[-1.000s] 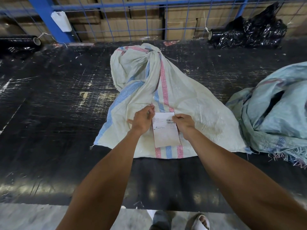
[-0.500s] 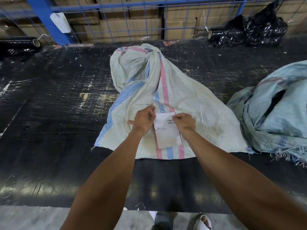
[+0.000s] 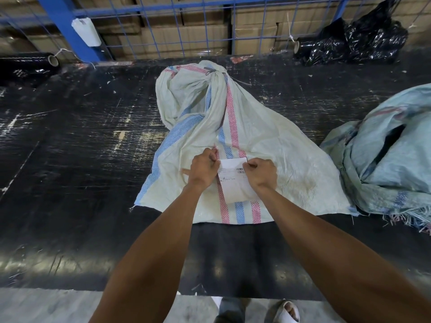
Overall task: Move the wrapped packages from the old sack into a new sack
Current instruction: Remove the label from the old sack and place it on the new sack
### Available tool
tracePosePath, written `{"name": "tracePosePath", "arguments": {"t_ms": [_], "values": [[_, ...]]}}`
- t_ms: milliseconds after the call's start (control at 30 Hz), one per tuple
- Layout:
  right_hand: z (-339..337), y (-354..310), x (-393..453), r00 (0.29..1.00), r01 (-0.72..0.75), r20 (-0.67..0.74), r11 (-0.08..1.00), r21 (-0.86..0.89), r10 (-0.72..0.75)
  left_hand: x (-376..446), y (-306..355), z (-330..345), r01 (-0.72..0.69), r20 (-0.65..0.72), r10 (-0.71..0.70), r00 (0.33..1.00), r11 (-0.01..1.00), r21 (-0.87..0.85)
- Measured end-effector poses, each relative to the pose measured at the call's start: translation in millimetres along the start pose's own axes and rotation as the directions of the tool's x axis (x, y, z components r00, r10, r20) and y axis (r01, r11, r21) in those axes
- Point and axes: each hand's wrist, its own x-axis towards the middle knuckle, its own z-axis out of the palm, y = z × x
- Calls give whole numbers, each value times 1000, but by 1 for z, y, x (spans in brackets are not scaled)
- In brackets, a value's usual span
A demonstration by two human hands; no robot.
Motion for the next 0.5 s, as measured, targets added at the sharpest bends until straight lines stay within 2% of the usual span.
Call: {"name": "tracePosePath", "arguments": {"t_ms": [133, 167, 233, 333, 400, 500], "values": [[-4, 0, -3, 1000, -28, -8, 998, 48, 28, 1, 0, 0, -26, -12, 25, 1000, 997, -72], [-6, 1, -3, 1000, 18, -17, 998, 54, -18, 1, -1, 0, -37, -18, 35, 999, 996, -84], [-9, 7, -5, 979, 204, -28, 978, 33, -203, 1, -4, 2, -66, -24, 64, 998, 994, -83], [-10, 19, -10, 886, 461, -29, 886, -38, -462, -2, -11, 5, -174, -53, 174, 983, 985, 15], [-10, 24, -14, 856, 509, -63, 858, -71, -513, -8, -11, 7, -240, -58, 244, 968, 968, 73], [-10, 28, -16, 848, 518, -81, 851, -83, -524, -17, -7, 6, -267, -71, 278, 958, 954, 140]]}}
